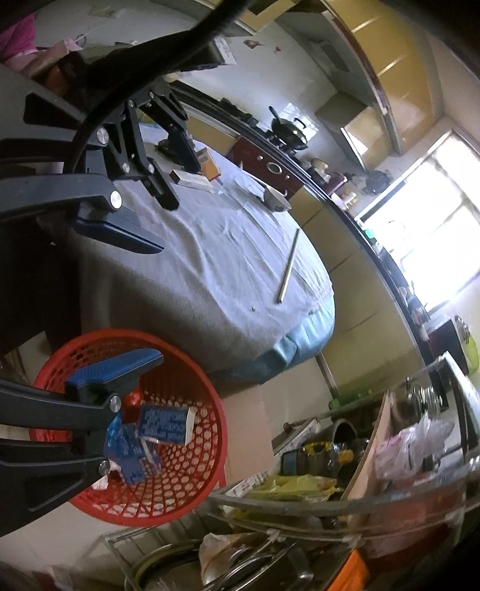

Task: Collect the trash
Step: 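Move both tools back over the table toward the remaining items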

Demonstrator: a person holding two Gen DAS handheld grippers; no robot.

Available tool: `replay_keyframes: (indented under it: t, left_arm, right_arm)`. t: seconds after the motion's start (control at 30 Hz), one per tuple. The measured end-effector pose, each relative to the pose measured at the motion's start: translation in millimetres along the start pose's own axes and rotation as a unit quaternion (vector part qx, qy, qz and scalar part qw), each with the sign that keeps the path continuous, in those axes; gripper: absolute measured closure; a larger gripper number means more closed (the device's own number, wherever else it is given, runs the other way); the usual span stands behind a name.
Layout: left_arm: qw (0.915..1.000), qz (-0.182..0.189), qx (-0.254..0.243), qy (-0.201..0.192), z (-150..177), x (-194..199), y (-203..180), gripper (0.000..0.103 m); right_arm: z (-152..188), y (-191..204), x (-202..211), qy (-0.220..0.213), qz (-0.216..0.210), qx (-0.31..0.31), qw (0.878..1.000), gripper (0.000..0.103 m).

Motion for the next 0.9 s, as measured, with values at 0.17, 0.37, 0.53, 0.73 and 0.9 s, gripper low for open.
replay_keyframes:
  t: [0.17,0.37,0.53,0.73,0.9]
  left_arm:
    - [0.9975,-0.045,0.054,0.0,22.3,6.0,76.9,0.034]
    - [0.9814,-0.131,0.14,0.015,64.9,9.4,202.6,0.032]
    - [0.9585,-0.2,0.2,0.037,103.3,10.6,300.6,0.032]
    - [0.9475,-0.226,0.221,0.05,125.3,8.2,368.5,0.032]
    - [0.957,-0.197,0.205,0.058,113.8,-16.9,387.7,0.032]
  right_arm:
    - [-3.9,27.9,-23.6,0.023,-0.008,0.021,0.999,0.045]
    - [-16.0,92.2,-70.4,0.054,-0.036,0.08,0.995,0.045]
    - [-32.0,159.5,-120.9,0.081,-0.064,0.131,0.986,0.045]
    - [-39.2,231.8,-187.6,0.122,-0.088,0.18,0.972,0.042]
    - [-39.7,268.6,-243.3,0.157,-0.088,0.196,0.964,0.041]
Point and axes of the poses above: each gripper's, at about its wrist camera, not at the fingertips, and x roughly against the way its jaws point, y to its left, z to its underside, the point moved 10 cm from there along -x, roughly the way its jaws point, and after that the axes turned 11 degrees about x, right-handed, at the moved point
